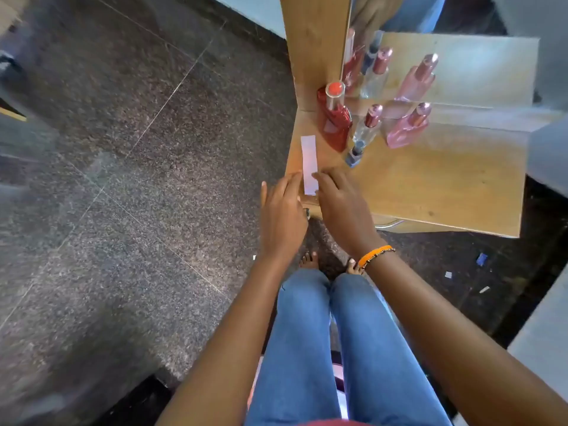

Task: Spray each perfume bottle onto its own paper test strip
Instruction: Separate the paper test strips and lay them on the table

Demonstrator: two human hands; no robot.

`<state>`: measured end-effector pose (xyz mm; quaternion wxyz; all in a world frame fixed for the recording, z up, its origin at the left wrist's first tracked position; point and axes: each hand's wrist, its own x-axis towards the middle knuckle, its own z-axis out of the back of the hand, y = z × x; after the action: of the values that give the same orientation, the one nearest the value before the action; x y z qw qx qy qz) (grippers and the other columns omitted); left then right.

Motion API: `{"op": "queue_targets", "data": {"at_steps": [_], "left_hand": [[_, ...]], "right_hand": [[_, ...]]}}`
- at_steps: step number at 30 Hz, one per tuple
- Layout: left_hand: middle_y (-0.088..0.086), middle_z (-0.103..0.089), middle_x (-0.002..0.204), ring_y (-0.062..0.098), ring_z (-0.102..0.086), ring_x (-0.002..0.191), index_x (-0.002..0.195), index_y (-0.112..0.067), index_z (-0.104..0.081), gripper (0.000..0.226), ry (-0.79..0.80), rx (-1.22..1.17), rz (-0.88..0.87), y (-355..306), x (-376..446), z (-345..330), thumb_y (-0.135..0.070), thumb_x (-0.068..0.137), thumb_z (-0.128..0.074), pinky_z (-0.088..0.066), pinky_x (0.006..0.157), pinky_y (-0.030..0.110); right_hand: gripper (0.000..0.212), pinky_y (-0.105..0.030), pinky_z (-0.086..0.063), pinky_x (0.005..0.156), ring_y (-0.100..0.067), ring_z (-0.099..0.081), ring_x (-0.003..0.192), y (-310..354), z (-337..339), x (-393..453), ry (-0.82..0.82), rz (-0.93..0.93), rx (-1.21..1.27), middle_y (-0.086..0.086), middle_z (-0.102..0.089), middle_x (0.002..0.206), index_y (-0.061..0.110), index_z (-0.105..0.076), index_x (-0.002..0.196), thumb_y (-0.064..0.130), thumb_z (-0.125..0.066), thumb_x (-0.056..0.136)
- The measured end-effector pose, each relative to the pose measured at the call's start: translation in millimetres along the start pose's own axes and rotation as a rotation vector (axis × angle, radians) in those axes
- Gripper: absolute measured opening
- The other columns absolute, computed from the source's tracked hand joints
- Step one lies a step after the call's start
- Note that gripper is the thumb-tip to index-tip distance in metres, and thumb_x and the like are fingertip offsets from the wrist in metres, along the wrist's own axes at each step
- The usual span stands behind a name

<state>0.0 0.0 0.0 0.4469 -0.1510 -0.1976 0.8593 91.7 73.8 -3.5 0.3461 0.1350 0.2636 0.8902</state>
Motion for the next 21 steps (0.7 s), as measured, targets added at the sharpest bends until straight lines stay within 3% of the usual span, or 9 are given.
{"op": "queue_targets", "data": {"at_steps": [3, 8, 13, 17, 21], "left_hand": [[0.008, -0.056, 0.129, 0.023, -0.050, 0.123, 0.130, -0.008, -0.049, 0.049, -0.053, -0.087, -0.043, 14, 11, -16, 0.007, 0.084, -0.041, -0.015, 0.116, 0.046], [0.004, -0.060, 0.122, 0.019, -0.052, 0.118, 0.120, -0.011, -0.059, 0.043, -0.216, -0.160, -0.128, 30, 18, -44, -0.007, 0.085, -0.035, -0.018, 0.115, 0.045], [0.003, -0.064, 0.116, 0.020, -0.057, 0.111, 0.115, -0.011, -0.063, 0.042, -0.377, -0.219, -0.150, 34, 18, -64, 0.001, 0.081, -0.042, -0.019, 0.114, 0.043], [0.004, -0.065, 0.117, 0.021, -0.057, 0.111, 0.112, -0.010, -0.066, 0.037, -0.360, -0.255, -0.141, 32, 19, -58, 0.001, 0.084, -0.046, -0.018, 0.115, 0.047], [0.003, -0.061, 0.123, 0.019, -0.053, 0.115, 0.118, -0.013, -0.063, 0.036, -0.272, -0.243, -0.139, 33, 17, -47, -0.005, 0.087, -0.049, -0.009, 0.116, 0.041]], "right_hand": [[0.035, -0.042, -0.046, 0.094, -0.042, -0.057, 0.108, -8, -18, 7, -0.008, 0.051, -0.045, -0.024, -0.059, 0.124, -0.009, -0.058, 0.118, -0.002, -0.060, 0.084], [0.038, -0.041, -0.052, 0.087, -0.039, -0.063, 0.100, -30, -31, 3, -0.091, 0.201, -0.072, -0.021, -0.068, 0.111, -0.008, -0.064, 0.110, 0.016, -0.069, 0.081], [0.037, -0.041, -0.051, 0.087, -0.039, -0.062, 0.102, -46, -35, 4, -0.126, 0.285, 0.020, -0.019, -0.069, 0.108, -0.005, -0.068, 0.106, 0.021, -0.068, 0.080], [0.034, -0.046, -0.048, 0.091, -0.039, -0.058, 0.106, -42, -34, 3, -0.086, 0.268, -0.009, -0.020, -0.068, 0.109, -0.002, -0.068, 0.105, 0.019, -0.071, 0.079], [0.021, -0.048, -0.048, 0.081, -0.037, -0.059, 0.099, -38, -27, 3, -0.055, 0.246, -0.052, -0.017, -0.069, 0.102, 0.001, -0.069, 0.096, 0.018, -0.063, 0.086]]}}
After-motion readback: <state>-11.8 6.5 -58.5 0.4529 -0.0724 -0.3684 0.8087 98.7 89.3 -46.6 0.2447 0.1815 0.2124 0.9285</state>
